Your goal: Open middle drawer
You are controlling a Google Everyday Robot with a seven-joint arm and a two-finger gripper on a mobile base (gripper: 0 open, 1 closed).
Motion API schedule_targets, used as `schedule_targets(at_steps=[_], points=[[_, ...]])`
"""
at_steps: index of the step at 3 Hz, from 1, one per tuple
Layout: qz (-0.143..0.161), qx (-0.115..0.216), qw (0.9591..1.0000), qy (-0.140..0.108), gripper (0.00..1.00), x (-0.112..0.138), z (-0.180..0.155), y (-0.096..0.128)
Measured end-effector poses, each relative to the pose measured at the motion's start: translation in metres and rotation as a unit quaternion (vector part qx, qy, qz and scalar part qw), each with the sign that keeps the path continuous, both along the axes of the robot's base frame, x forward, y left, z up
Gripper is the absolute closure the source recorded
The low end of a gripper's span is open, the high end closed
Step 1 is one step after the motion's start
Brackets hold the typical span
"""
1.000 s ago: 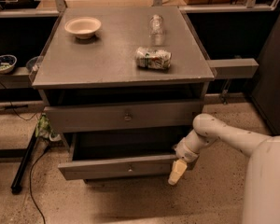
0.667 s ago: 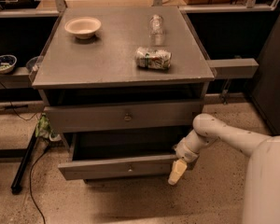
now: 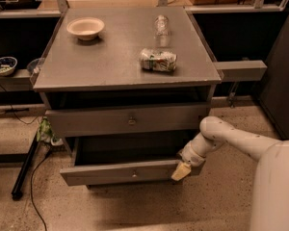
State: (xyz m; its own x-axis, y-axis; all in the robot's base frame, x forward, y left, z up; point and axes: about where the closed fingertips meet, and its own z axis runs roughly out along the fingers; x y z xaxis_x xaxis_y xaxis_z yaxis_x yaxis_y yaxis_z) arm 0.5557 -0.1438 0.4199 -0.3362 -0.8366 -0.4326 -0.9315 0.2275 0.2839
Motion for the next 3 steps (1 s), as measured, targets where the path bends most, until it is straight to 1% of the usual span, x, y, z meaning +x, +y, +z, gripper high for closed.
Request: schedule_targets(at_steps=[2, 3], points=[[0.0, 0.0, 1.0, 0.0, 0.94, 0.0, 0.0, 0.0], [0.0, 0.0, 1.0, 0.0, 1.0, 0.0003, 0.0003, -0.0001]])
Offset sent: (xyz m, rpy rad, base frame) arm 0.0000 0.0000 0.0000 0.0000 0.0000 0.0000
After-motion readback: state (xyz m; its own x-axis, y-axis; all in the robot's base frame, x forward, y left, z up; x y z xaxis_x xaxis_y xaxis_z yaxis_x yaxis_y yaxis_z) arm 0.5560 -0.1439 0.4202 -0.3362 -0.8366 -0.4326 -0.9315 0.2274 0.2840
